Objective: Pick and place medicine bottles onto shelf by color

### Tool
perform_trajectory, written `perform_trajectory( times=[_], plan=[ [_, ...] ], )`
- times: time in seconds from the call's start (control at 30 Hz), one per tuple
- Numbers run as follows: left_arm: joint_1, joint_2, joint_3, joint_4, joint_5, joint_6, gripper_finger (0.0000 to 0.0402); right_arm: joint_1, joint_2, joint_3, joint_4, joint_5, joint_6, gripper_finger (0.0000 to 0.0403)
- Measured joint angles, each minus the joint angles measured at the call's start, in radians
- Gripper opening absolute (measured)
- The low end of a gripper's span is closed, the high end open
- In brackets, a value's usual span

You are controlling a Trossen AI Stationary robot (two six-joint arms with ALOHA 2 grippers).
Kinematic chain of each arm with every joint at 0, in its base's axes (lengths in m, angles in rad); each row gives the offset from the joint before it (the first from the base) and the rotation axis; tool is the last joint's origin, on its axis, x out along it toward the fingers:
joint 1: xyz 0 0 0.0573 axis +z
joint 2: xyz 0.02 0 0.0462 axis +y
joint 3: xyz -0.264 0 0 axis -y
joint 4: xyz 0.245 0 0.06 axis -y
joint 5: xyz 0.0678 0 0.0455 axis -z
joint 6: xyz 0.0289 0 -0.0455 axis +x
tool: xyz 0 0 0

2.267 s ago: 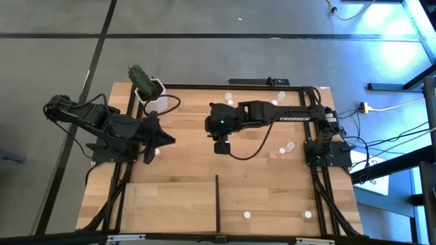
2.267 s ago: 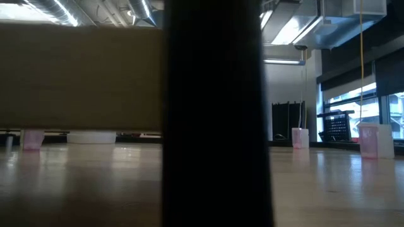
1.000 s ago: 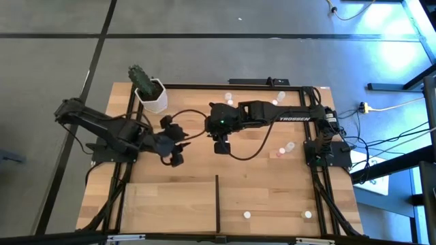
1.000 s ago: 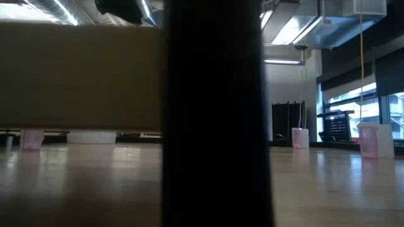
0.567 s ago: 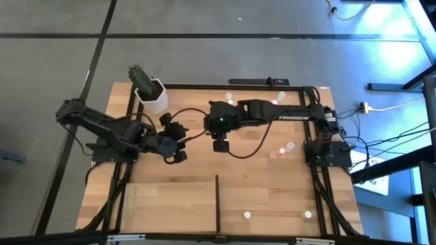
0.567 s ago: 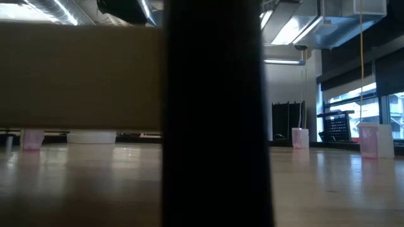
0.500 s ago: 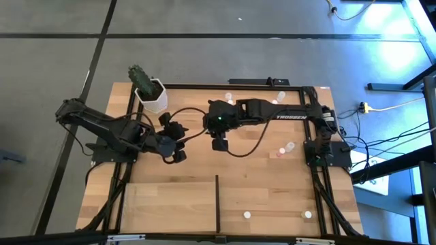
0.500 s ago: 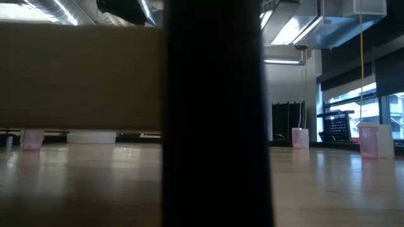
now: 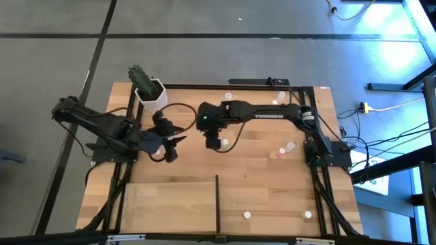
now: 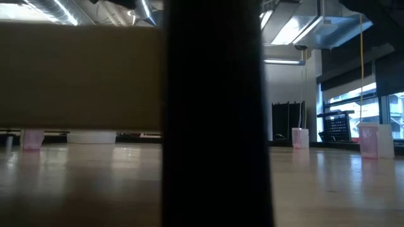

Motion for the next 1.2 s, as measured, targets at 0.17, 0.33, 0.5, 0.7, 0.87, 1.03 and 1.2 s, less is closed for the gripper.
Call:
perform_trajectory(
  times=[0.17,0.33,0.5,0.7,0.87,1.03,1.2],
  plan=[
    [-0.003,-0.033,0.0,0.0,0.0,-0.021,0.0141,0.0,0.08,0.0,0.005,0.002,0.002,0.0116],
    [-0.003,-0.035,0.0,0.0,0.0,-0.021,0.0141,0.0,0.121,0.0,0.008,0.002,-0.001,0.0116],
    [-0.003,-0.033,0.0,0.0,0.0,-0.021,0.0141,0.0,0.145,0.0,0.029,0.003,-0.001,0.0116],
    [-0.003,-0.033,0.0,0.0,0.0,-0.018,0.0141,-0.001,0.172,0.0,0.042,-0.005,0.001,0.0116],
    [-0.003,-0.033,0.0,0.0,0.0,-0.017,0.0141,-0.006,0.171,0.0,0.061,-0.006,0.002,0.0116],
    [-0.003,-0.033,0.0,0.0,0.0,-0.017,0.0141,-0.008,0.171,0.0,0.059,-0.007,0.002,0.012],
    [-0.003,-0.033,0.0,0.0,0.0,-0.017,0.0141,-0.008,0.171,0.0,0.059,-0.007,0.002,0.0143]
  ],
)
